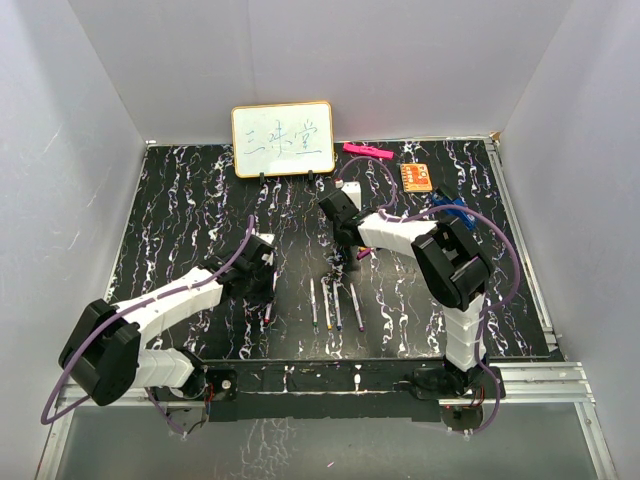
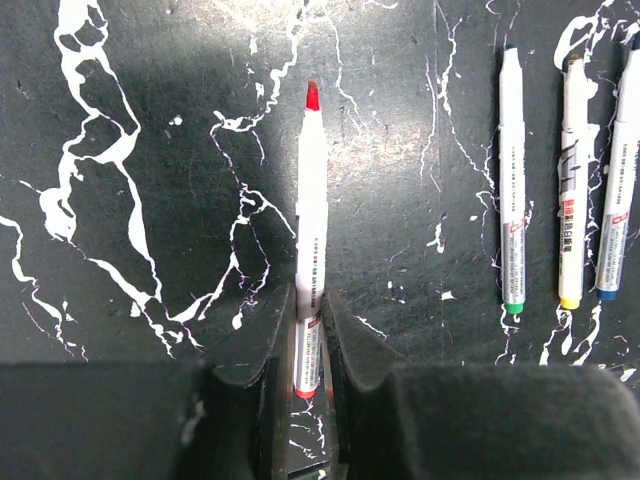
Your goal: Insert the pens into the pen caps
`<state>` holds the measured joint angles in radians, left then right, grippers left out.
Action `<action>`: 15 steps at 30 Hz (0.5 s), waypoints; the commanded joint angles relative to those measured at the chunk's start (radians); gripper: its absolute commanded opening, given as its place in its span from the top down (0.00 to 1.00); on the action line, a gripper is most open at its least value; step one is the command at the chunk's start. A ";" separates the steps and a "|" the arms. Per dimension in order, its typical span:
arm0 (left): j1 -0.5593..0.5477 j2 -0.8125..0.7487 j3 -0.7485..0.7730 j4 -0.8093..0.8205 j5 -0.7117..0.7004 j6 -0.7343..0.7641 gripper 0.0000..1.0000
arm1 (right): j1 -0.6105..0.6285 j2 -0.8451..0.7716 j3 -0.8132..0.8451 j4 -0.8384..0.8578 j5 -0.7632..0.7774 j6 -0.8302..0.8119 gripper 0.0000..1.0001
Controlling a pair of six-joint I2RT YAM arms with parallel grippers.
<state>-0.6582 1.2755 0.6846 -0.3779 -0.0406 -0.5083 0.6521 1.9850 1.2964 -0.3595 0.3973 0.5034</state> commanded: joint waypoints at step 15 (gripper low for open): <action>0.003 -0.116 0.007 0.157 0.133 0.057 1.00 | 0.007 -0.283 -0.067 0.124 -0.191 -0.102 1.00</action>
<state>-0.6582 1.2282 0.6846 -0.3141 0.0246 -0.4721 0.6529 1.9003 1.2793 -0.3801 0.2924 0.4408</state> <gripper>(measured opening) 0.119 0.076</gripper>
